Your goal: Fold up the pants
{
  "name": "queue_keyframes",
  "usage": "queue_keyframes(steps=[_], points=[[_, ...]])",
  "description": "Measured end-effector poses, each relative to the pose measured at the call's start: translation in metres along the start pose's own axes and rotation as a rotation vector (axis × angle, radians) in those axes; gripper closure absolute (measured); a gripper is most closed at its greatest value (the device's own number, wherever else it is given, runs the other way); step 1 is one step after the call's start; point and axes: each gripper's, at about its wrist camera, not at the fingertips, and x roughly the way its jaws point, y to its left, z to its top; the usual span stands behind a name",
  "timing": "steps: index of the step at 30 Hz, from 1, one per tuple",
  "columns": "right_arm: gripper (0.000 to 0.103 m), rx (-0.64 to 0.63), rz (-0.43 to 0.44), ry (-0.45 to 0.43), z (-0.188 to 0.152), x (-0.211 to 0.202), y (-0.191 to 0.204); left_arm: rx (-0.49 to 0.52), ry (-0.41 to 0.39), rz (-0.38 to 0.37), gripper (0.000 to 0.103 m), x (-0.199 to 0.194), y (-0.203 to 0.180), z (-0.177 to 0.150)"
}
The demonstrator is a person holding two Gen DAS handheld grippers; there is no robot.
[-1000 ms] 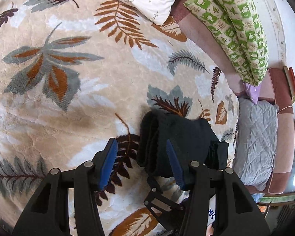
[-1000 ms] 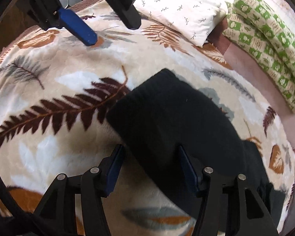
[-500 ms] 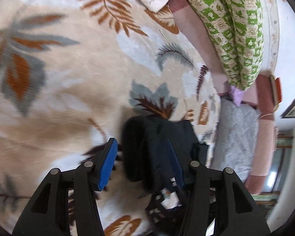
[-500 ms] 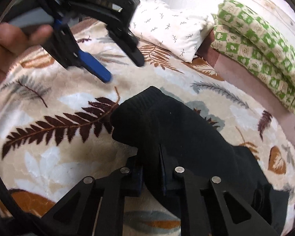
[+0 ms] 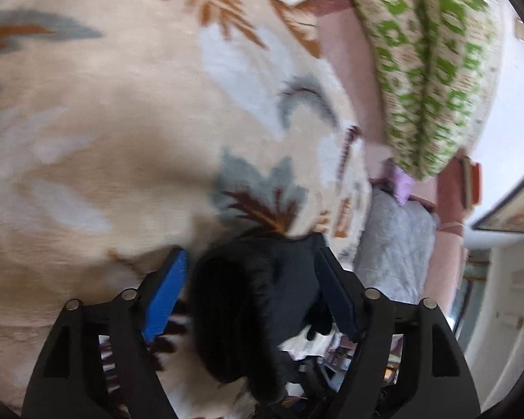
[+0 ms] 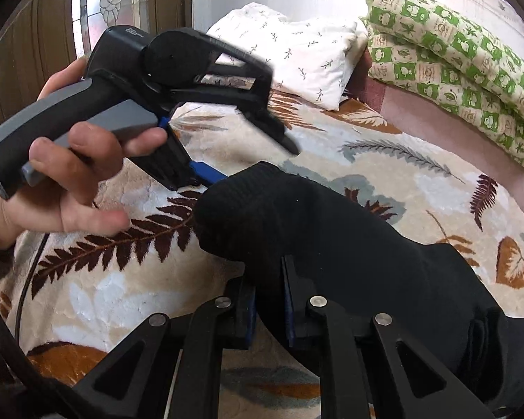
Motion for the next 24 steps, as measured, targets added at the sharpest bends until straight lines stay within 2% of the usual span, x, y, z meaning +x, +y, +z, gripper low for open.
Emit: queue_keyframes(steps=[5,7,9,15,24], points=[[0.091,0.019,0.017,0.0,-0.002,0.001,-0.002,0.0,-0.002,-0.091,0.031,0.007,0.001,-0.004],[0.091,0.029,0.023,0.0,-0.003,0.001,-0.003,-0.012,-0.002,-0.116,0.044,0.005,0.002,-0.005],[0.091,0.036,0.027,-0.004,-0.003,0.0,-0.004,0.006,0.001,-0.108,0.068,0.003,0.0,-0.004],[0.091,0.052,0.033,-0.01,-0.003,0.0,-0.006,0.0,-0.047,-0.043,0.08,-0.007,-0.004,-0.011],[0.091,0.096,0.054,-0.032,-0.008,-0.007,-0.007,0.002,-0.1,-0.011,0.081,-0.02,-0.026,-0.033]])
